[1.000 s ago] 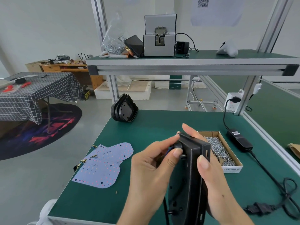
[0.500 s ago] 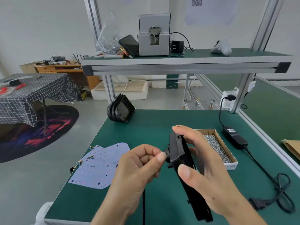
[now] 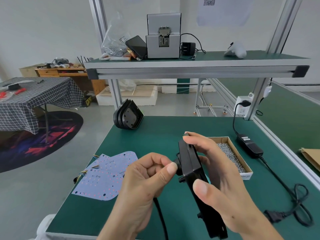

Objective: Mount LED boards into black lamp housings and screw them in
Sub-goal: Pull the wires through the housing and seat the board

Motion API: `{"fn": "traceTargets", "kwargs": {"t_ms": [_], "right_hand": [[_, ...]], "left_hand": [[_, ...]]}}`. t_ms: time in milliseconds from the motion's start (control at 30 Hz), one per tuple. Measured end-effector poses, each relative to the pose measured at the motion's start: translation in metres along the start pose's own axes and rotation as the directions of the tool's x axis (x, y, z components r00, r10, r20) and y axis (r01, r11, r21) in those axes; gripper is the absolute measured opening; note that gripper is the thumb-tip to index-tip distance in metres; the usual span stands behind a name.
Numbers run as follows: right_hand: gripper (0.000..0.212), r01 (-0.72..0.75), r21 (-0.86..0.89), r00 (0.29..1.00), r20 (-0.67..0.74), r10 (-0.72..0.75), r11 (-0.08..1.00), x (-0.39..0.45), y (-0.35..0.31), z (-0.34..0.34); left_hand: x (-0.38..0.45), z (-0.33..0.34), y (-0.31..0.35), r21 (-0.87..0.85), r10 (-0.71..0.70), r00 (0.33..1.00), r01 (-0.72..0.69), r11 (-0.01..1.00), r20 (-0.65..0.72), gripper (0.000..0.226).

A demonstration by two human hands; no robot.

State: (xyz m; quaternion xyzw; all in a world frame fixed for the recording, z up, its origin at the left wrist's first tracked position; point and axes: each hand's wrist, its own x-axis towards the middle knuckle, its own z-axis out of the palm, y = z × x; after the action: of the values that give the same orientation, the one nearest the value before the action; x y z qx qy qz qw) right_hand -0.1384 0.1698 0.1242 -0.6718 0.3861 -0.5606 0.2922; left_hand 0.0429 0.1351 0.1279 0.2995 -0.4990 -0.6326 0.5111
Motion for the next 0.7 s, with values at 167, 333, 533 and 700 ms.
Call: {"fn": "traceTargets", "kwargs": {"t_ms": [167, 333, 533, 700], "right_hand": [[0.081, -0.054, 0.131, 0.998, -0.003, 0.055, 0.99, 0.001, 0.007, 0.0], [0.08, -0.122, 0.225, 0.992, 0.012, 0.122, 0.967, -0.001, 0.023, 0.0], [0.08, -0.131, 0.342, 0.987, -0.045, 0.155, 0.931, -0.001, 0.04, -0.004], [0.082, -0.138, 0.328, 0.985, -0.051, 0.164, 0.934, -0.007, 0.05, -0.007]], "left_hand": [[-0.002, 0.001, -0.003, 0.002, -0.01, 1.0, 0.01, 1.0, -0.01, 0.026], [-0.002, 0.0, -0.006, 0.04, -0.016, 1.0, 0.016, 0.999, -0.011, 0.024], [0.003, 0.008, -0.009, 0.078, 0.021, 1.0, -0.022, 0.997, 0.012, 0.023], [0.002, 0.004, -0.015, 0.085, 0.002, 0.999, -0.005, 0.996, 0.032, 0.024]]}}
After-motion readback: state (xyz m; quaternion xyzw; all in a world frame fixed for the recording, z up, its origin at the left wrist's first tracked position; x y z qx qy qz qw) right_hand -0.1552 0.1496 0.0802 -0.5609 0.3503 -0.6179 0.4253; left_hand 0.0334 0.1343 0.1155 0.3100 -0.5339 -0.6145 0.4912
